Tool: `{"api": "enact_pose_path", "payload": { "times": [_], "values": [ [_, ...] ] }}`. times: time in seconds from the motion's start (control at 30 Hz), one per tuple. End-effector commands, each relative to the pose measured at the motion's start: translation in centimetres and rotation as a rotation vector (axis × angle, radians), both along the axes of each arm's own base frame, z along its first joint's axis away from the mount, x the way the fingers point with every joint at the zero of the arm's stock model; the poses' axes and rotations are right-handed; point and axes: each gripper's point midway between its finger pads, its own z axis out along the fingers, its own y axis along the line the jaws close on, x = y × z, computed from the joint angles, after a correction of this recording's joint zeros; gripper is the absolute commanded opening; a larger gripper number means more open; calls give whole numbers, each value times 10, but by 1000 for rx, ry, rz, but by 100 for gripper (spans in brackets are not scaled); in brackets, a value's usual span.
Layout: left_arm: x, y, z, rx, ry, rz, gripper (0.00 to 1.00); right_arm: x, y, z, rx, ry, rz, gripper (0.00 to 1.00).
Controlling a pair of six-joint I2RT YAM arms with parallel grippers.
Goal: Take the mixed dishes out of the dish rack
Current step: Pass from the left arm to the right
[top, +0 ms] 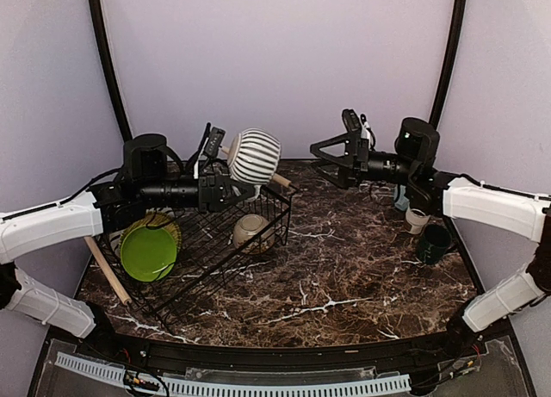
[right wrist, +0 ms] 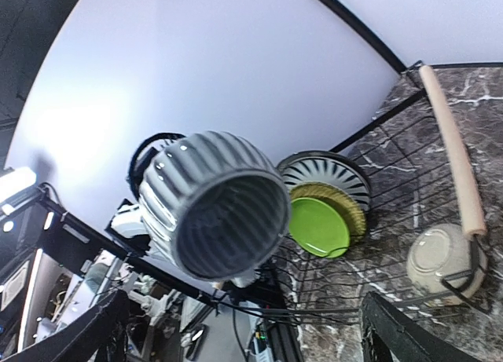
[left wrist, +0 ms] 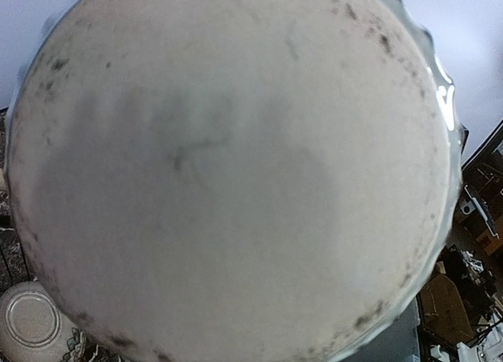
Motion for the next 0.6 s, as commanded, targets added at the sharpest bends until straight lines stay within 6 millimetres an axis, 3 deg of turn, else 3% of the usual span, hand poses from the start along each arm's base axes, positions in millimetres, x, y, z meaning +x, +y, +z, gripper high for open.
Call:
{"api": "enact_pose_path", "payload": {
  "times": [0.0,0.27,0.43,0.57],
  "values": [
    [-11,0,32,-89,-220,-61,1,-18,19,44,204,109,166,97],
    [-16,-1,26,-103,-318,-91,1,-29,64,49,265,247,323,93],
    [-20,0,18,-97,-380,-113,1,-34,72,60,352,278,410,81],
    [-22,2,6,-63,-423,-118,1,-40,78,59,348,296,453,70]
  ]
}}
